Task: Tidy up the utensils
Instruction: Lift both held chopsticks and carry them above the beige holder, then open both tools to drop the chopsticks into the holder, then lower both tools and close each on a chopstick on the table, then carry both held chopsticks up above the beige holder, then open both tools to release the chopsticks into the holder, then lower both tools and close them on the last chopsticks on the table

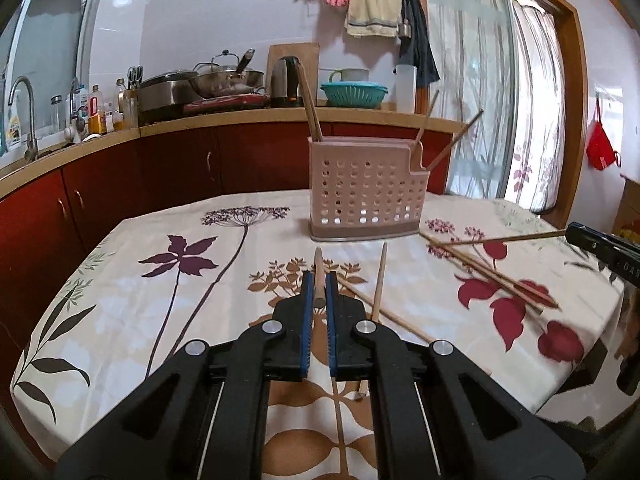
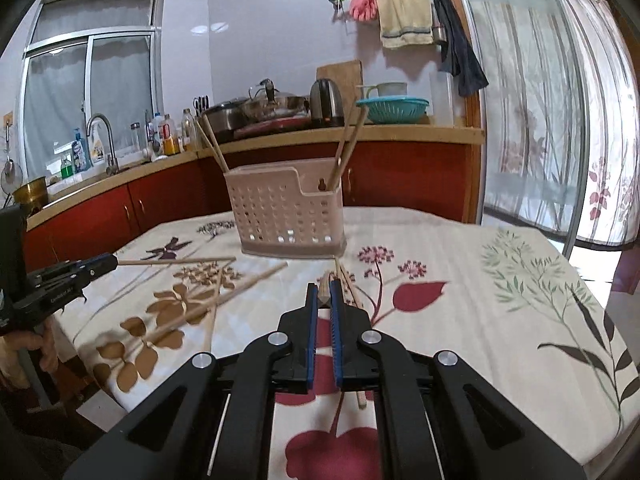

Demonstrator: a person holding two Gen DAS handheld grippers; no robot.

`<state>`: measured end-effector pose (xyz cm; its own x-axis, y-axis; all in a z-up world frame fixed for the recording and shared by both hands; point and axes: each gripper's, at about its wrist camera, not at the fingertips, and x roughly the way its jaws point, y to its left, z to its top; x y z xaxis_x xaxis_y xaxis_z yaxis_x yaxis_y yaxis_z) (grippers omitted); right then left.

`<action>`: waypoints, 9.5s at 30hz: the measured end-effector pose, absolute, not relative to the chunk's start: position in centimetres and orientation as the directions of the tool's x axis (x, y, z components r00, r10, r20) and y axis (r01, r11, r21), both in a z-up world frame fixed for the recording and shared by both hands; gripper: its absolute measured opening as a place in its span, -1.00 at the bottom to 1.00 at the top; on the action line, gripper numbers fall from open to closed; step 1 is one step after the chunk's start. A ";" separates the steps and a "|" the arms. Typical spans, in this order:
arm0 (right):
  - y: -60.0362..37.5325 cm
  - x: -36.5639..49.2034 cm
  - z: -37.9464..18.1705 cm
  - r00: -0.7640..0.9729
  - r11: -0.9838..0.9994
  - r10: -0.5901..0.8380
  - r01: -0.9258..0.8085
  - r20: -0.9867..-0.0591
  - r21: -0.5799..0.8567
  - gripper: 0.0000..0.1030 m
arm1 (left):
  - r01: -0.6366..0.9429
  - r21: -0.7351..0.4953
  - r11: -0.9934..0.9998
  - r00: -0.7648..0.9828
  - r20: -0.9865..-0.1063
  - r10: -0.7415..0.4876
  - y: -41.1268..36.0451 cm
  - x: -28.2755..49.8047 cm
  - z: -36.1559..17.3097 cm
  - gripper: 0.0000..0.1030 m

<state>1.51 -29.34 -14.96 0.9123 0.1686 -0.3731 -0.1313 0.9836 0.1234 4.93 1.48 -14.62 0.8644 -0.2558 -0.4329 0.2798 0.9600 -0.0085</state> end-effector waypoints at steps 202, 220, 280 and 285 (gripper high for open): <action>-28.7 -0.6 -10.9 0.950 0.988 0.150 -0.133 -0.274 0.082 -0.87 | 0.317 -0.046 0.947 0.899 -0.303 -0.316 -1.0 2.4 -9.7 -0.88; -29.1 2.5 -9.0 0.948 0.982 0.173 -0.148 -0.266 0.113 -0.87 | 0.342 -0.057 0.938 0.901 -0.264 -0.344 -1.5 5.2 -7.2 -0.88; -28.3 18.2 -4.3 0.936 0.965 0.250 -0.220 -0.249 0.141 -0.28 | 0.362 -0.064 0.930 0.894 -0.261 -0.365 -4.8 19.2 -2.6 0.01; -29.2 15.4 -3.9 0.946 0.971 0.230 -0.206 -0.229 0.123 -0.28 | 0.340 -0.085 0.937 0.903 -0.247 -0.350 -4.2 17.1 -2.0 0.12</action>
